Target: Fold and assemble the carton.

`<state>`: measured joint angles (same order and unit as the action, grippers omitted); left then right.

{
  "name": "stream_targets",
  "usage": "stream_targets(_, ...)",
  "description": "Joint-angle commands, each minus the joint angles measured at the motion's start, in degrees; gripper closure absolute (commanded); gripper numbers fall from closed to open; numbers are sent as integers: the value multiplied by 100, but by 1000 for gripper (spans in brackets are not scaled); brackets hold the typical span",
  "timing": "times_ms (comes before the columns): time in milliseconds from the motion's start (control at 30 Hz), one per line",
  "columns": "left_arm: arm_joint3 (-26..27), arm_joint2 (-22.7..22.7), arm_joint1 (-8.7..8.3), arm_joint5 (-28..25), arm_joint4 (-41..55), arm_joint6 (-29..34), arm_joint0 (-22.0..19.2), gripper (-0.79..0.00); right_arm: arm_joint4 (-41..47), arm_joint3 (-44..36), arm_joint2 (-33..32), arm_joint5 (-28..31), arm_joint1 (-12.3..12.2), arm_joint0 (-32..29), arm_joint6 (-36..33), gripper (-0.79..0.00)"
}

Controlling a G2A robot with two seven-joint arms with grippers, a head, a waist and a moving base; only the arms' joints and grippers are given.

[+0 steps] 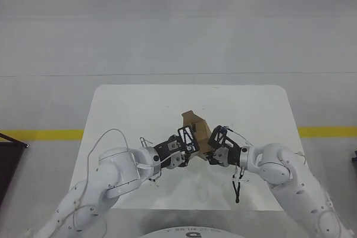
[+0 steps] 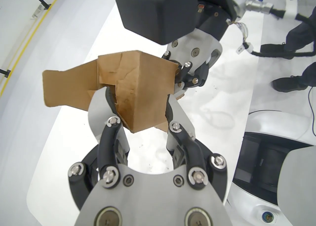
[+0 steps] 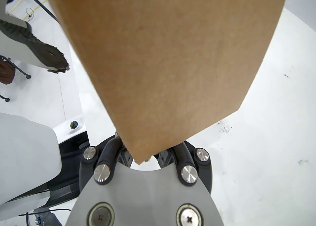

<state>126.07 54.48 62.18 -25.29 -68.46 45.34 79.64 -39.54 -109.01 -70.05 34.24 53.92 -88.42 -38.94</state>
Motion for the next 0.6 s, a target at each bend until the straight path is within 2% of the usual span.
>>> stream_targets(0, 17, 7, -2, 18, 17, -14, 9, -237, 164, 112, -23, 83, 4, -10, 205, 0)
stream_targets(67, 46, 7, -4, 18, 36, -30, 21, -185, 245, 210, -58, 170, 4, 0, 374, 0)
stream_targets(100, 66, 3, -5, 14, 36, -35, 26, -129, 274, 249, -58, 231, 5, 6, 437, 0)
stream_targets(133, 82, -1, -6, 13, 28, -37, 31, 0, 310, 291, -59, 306, 7, 12, 530, 0)
stream_targets(200, 106, -13, -7, 13, 19, -42, 42, 0, 306, 380, -62, 404, 7, 15, 651, 0)
stream_targets(300, 128, -24, -11, 13, -5, -43, 54, -65, 221, 446, -41, 581, 10, 21, 839, 0)
stream_targets(367, 148, -13, -15, 11, -5, -56, 64, -37, 168, 494, -18, 701, 16, 12, 1027, 0)
stream_targets(433, 183, 12, -19, 28, 1, -72, 81, -62, 76, 569, 7, 834, 19, 6, 1167, 0)
stream_targets(467, 206, 25, -22, 37, 5, -93, 91, -102, 40, 589, 21, 885, 22, 7, 1241, 0)
stream_targets(500, 230, 42, -23, 59, 10, -122, 102, -200, 9, 615, 35, 942, 26, 10, 1319, 0)
stream_targets(533, 262, 63, -25, 88, -4, -164, 110, -542, -39, 646, 46, 981, 28, 13, 1375, 0)
stream_targets(567, 293, 86, -27, 121, -32, -207, 122, -785, -98, 657, 51, 1016, 29, 25, 1427, 0)
